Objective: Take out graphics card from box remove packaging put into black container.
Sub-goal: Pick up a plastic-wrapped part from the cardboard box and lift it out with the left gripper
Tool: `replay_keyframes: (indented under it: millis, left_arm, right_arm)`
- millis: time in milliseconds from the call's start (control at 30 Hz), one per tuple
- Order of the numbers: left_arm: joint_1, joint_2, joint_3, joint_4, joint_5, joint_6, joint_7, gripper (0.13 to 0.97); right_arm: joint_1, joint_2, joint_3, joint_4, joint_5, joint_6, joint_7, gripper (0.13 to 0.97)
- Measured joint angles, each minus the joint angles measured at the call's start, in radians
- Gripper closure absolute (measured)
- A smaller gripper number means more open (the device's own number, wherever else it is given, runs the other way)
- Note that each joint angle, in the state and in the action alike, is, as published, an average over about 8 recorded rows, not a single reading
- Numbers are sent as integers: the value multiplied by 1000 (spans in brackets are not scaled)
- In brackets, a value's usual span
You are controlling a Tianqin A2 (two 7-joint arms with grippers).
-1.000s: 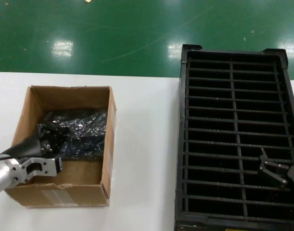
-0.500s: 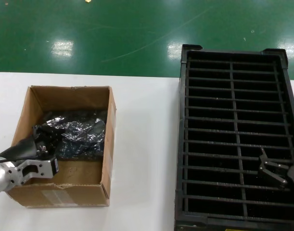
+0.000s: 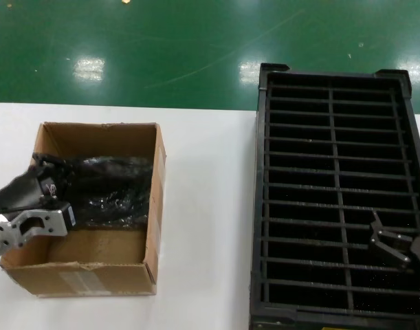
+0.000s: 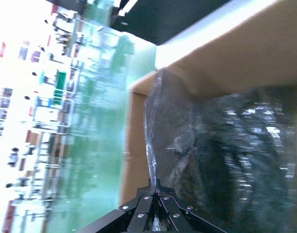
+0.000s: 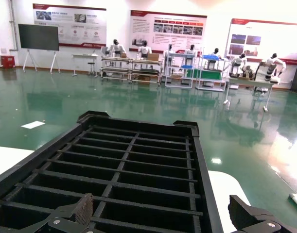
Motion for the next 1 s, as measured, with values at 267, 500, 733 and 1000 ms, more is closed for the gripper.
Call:
replay_keyframes:
  millis: [267,500,733,1000]
  left_arm:
    - [49,-45,-18,-129,49,-50,-88,957]
    - [135,-78,-65,-266,110,-90,-194,957]
    - [283,-104,-163,-471,185,-130,-301,957]
    - [436,-148,-199,-661,135,-171,-298,957]
  right_arm:
    - [0,0,0,0,0,0,0,129]
    - [0,0,0,0,0,0,0,129]
    - [0,0,0,0,0,0,0,129]
    - [0,0,0,0,0,0,0,129]
